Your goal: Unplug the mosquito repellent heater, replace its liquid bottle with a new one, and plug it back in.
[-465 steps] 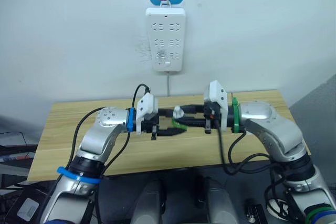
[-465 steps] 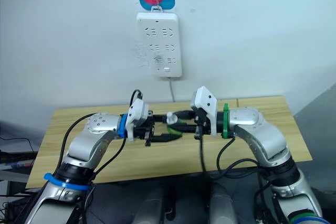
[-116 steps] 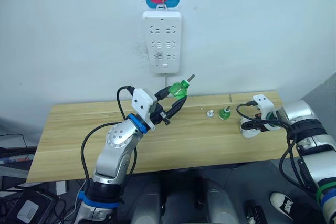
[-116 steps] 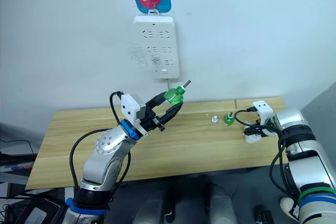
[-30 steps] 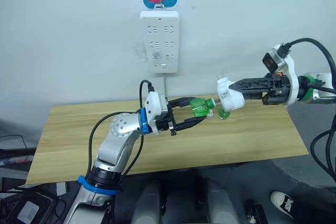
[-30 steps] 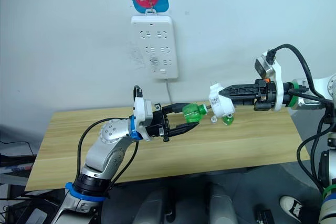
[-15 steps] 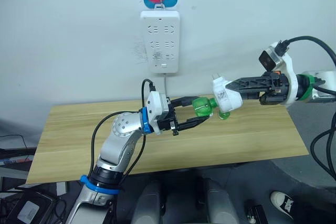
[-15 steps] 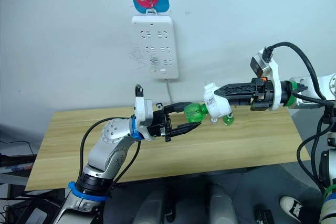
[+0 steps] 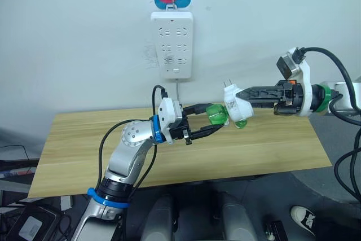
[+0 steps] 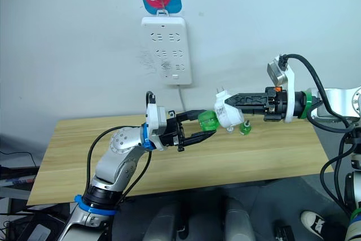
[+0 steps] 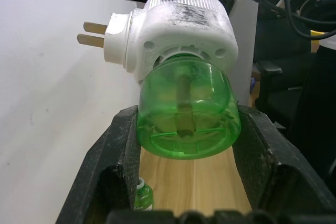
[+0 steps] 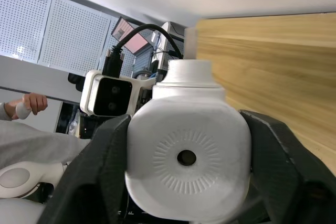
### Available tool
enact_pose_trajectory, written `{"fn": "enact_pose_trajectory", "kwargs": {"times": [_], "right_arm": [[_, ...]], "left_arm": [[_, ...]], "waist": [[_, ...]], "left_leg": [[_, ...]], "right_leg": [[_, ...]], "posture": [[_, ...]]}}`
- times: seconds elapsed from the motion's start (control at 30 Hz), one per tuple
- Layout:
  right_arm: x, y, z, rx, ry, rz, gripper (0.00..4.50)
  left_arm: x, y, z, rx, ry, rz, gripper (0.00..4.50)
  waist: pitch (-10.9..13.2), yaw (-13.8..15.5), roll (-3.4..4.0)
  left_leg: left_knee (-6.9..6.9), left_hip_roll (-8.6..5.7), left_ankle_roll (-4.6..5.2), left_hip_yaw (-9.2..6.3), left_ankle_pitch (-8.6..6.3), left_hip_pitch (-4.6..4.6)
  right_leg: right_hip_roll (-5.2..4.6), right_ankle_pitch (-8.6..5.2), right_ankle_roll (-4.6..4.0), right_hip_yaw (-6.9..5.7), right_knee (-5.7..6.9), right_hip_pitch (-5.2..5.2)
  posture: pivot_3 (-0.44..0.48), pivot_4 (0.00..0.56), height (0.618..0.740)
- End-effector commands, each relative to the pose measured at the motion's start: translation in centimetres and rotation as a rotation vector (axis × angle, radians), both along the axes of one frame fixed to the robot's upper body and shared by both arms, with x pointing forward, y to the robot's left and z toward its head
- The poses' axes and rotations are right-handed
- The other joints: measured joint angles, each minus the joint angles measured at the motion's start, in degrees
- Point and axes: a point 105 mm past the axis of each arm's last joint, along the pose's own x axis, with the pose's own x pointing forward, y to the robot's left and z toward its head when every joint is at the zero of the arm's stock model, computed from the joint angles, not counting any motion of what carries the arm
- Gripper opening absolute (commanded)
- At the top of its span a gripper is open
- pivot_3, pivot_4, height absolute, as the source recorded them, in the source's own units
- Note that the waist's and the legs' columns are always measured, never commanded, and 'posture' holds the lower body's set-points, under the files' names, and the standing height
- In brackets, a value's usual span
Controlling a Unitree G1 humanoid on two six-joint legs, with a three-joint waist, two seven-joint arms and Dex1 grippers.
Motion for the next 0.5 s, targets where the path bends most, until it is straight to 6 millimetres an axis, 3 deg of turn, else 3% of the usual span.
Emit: {"fn": "enact_pose_trajectory", "kwargs": {"times": [0.03,0.23,0.4,0.5], "right_arm": [[-2.1,0.8,0.3,0.02,0.0,0.123,4.45],[-3.1,-0.5,-0.9,-0.046,0.045,0.118,4.45],[-6.1,-0.9,-2.1,-0.118,0.068,0.243,4.45],[-5.7,-2.1,-4.4,-0.257,0.023,0.173,4.45]], "left_arm": [[-0.4,-0.7,1.0,-0.021,-0.046,-0.03,2.21],[0.2,-0.3,1.0,-0.021,-0.051,-0.002,2.21],[0.6,0.0,1.2,-0.021,-0.061,0.011,2.21],[0.6,0.2,1.4,-0.021,-0.065,0.011,2.21]], "waist": [[0.0,0.0,0.0],[0.0,0.1,0.0],[0.0,0.1,0.0],[0.0,0.3,0.0]], "left_leg": [[0.0,0.0,0.0,-0.01,0.0,0.0],[0.01,0.01,0.01,-0.03,0.0,-0.01],[0.01,0.02,0.01,-0.08,-0.01,-0.01],[0.01,0.02,0.01,-0.08,-0.01,-0.01]], "right_leg": [[0.0,0.0,0.0,0.0,0.0,0.0],[0.0,0.0,0.0,-0.01,0.0,0.01],[0.0,-0.03,0.05,0.01,-0.01,0.01],[0.0,-0.07,0.1,-0.02,-0.02,0.01]], "posture": [[-0.151,0.237,0.74],[-0.142,0.241,0.74],[-0.138,0.242,0.74],[-0.133,0.243,0.74]]}}
